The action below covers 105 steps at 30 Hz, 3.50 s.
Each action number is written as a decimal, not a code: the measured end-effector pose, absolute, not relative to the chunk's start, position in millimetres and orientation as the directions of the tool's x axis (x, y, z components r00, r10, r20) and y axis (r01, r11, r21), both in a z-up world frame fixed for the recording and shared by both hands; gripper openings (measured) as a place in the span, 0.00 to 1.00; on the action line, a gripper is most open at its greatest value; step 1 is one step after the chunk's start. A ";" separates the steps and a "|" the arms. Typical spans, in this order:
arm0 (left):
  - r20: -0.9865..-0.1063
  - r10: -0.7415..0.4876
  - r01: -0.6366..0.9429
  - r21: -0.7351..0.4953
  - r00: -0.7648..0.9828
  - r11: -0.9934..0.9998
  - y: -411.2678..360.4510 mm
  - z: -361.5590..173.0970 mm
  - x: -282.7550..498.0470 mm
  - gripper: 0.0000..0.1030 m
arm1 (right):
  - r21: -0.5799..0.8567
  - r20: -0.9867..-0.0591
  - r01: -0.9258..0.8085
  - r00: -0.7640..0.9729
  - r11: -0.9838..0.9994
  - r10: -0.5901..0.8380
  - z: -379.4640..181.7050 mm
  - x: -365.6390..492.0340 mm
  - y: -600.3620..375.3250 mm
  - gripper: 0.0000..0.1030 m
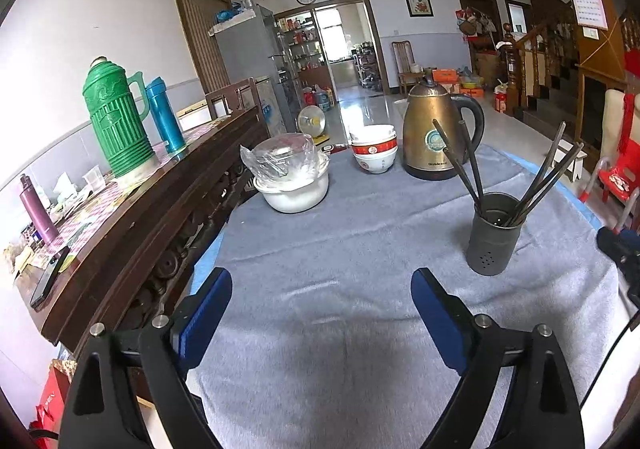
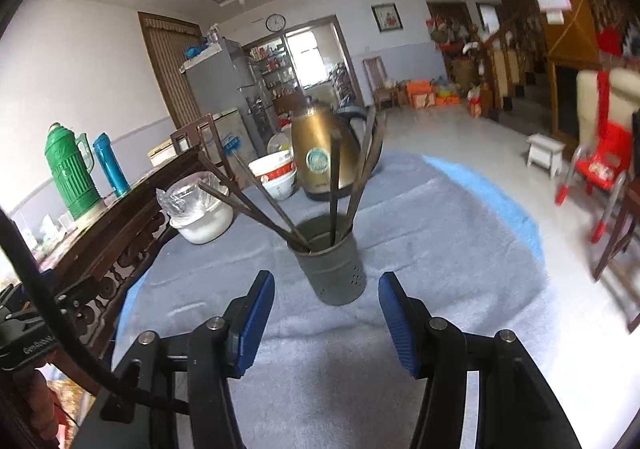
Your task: Organize utensils
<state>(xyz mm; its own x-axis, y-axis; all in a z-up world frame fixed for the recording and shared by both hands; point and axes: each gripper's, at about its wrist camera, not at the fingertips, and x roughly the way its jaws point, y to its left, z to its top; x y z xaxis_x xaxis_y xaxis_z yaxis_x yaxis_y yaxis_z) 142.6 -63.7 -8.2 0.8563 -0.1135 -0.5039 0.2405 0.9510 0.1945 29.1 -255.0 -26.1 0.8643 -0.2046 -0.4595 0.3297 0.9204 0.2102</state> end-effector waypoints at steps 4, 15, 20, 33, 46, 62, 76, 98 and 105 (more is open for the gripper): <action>-0.485 -0.105 0.225 0.196 0.868 0.954 -61.6 -3.4 133.0 0.90 | 0.129 -0.423 0.351 0.865 0.927 -0.269 -4.5 11.3 -238.4 0.62; -0.431 -0.107 0.211 0.200 0.896 0.957 -54.8 13.0 98.4 0.92 | 0.132 -0.437 0.357 0.858 0.925 -0.269 12.7 -21.8 -226.0 0.63; -0.416 -0.111 0.208 0.194 0.902 0.959 -51.9 18.3 88.8 0.92 | 0.121 -0.427 0.351 0.863 0.929 -0.271 17.6 -34.1 -219.4 0.63; -0.402 -0.111 0.200 0.189 0.909 0.961 -47.9 24.9 78.6 0.92 | 0.127 -0.414 0.359 0.866 0.925 -0.279 23.5 -40.9 -214.1 0.63; -0.399 -0.109 0.193 0.178 0.910 0.965 -34.6 26.0 75.4 0.92 | 0.130 -0.412 0.362 0.867 0.923 -0.282 24.4 -44.2 -209.6 0.63; -0.411 -0.124 0.198 0.143 0.903 0.970 -26.5 22.9 90.5 0.92 | 0.096 -0.417 0.368 0.858 0.925 -0.298 27.6 -32.5 -194.9 0.64; -0.440 -0.157 0.239 0.138 0.884 0.961 -46.7 26.0 110.0 0.92 | 0.086 -0.433 0.405 0.838 0.910 -0.332 36.4 -19.8 -204.0 0.64; -0.478 -0.121 0.225 0.165 0.870 0.960 -76.5 30.5 119.1 0.92 | 0.149 -0.483 0.377 0.835 0.914 -0.265 26.4 8.6 -242.2 0.64; -0.477 -0.135 0.231 0.149 0.868 0.962 -73.1 33.8 128.2 0.92 | 0.138 -0.489 0.388 0.827 0.911 -0.278 27.0 21.1 -240.5 0.64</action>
<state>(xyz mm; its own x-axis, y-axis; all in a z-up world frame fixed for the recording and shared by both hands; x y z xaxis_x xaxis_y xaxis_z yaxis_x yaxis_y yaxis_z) 128.2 -73.1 33.8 0.8683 -0.1347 -0.4775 0.2309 0.9616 0.1486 21.1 -240.5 27.0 0.8269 -0.2784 -0.4886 0.3881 0.9113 0.1376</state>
